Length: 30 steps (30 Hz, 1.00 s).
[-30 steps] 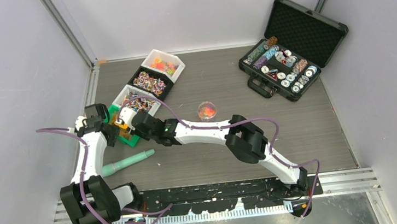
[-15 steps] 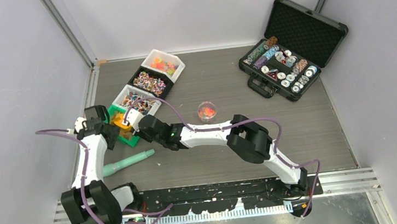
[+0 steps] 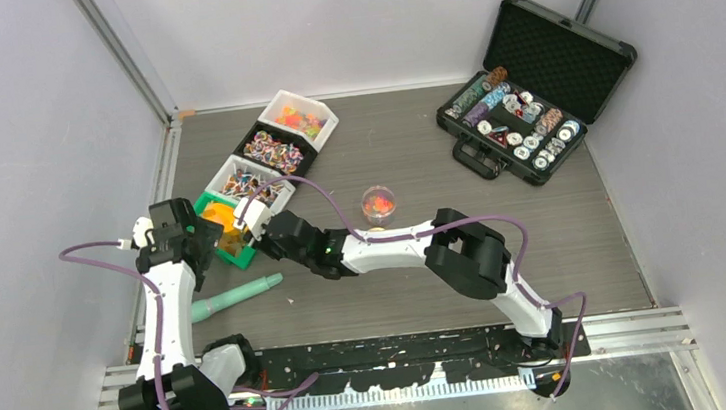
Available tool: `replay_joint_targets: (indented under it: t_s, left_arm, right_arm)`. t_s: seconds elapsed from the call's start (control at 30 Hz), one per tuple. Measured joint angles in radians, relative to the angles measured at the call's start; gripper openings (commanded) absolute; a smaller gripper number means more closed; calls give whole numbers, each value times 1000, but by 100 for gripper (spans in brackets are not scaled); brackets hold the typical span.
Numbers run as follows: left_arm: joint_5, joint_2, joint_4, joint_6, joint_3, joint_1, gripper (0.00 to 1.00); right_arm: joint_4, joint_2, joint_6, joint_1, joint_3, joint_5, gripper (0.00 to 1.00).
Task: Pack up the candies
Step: Scoop the fake candies from the storage box, then place the fake candies in the packing bottle.
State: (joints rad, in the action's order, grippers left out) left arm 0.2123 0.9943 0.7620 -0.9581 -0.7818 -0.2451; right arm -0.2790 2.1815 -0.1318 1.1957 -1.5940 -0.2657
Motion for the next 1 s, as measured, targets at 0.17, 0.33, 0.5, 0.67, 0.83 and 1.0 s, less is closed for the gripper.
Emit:
replay_joint_targets:
  t_s: [0.17,0.33,0.5,0.67,0.83,1.0]
  left_arm:
    - [2,-2,48,24,-34,10,100]
    - [-9,-13,59,40,-70,16,100]
    - [-69,-15,61,61,-83,16,100]
    - [-103,-17,105,68,-131,29,100]
    - [-147,-16,161,71,-236,42,100]
    - [-165,-19,198,72,-303,54,100]
  right_arm:
    - [-76,-37,-9,0,77,14,0]
    - [-143,-68,-23,0,154,32,0]
    - [-200,-81,-32,0,206,51,0]
    - [-235,-107,-46,0,254,54,0]
    - [-285,-156,-53,0,308,50,0]
    - [-325,-210,-71,0,354,36,0]
